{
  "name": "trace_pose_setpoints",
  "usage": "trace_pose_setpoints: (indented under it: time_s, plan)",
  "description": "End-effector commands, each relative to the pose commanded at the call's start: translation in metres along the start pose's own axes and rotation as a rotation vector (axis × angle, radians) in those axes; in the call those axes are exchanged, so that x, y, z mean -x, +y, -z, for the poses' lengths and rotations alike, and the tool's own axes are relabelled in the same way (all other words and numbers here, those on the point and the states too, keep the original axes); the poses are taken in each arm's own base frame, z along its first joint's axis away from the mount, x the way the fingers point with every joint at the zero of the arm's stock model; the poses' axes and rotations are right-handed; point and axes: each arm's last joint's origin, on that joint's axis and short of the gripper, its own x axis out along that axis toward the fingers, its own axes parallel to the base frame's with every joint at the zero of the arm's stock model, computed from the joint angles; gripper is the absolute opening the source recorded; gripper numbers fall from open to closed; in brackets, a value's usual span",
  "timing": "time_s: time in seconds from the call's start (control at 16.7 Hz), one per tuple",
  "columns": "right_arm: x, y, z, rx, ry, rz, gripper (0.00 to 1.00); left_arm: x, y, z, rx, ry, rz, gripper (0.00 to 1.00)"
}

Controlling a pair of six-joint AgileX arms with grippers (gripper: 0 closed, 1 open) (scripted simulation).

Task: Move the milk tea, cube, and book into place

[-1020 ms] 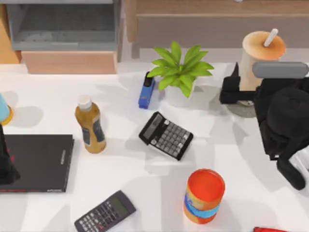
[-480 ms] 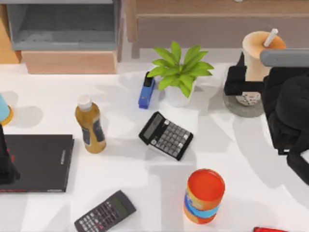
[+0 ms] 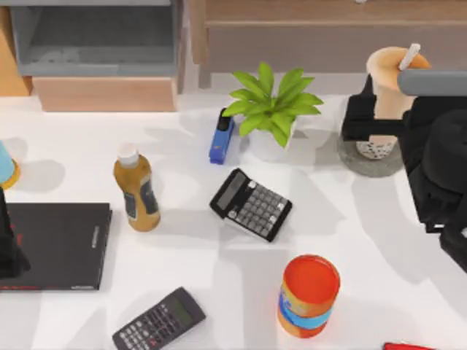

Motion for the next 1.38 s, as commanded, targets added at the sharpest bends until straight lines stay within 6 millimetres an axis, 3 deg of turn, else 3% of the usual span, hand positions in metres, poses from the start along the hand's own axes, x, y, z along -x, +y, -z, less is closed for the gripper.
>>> trace_pose_setpoints:
  time_s: [0.42, 0.72, 1.02, 1.38]
  plan:
    - [-0.007, -0.003, -0.035, 0.035, 0.051, -0.073, 1.0, 0.0, 0.0, 0.0, 0.0, 0.0, 0.0, 1.0]
    - [-0.004, -0.022, -0.06, 0.142, 0.253, -0.149, 1.0, 0.0, 0.0, 0.0, 0.0, 0.0, 0.0, 1.0]
    - [0.017, -0.074, -0.065, 0.249, 0.606, -0.144, 1.0, 0.0, 0.0, 0.0, 0.0, 0.0, 0.0, 1.0]
    - [0.075, -0.154, -0.056, 0.224, 1.101, -0.057, 1.0, 0.0, 0.0, 0.0, 0.0, 0.0, 0.0, 1.0]
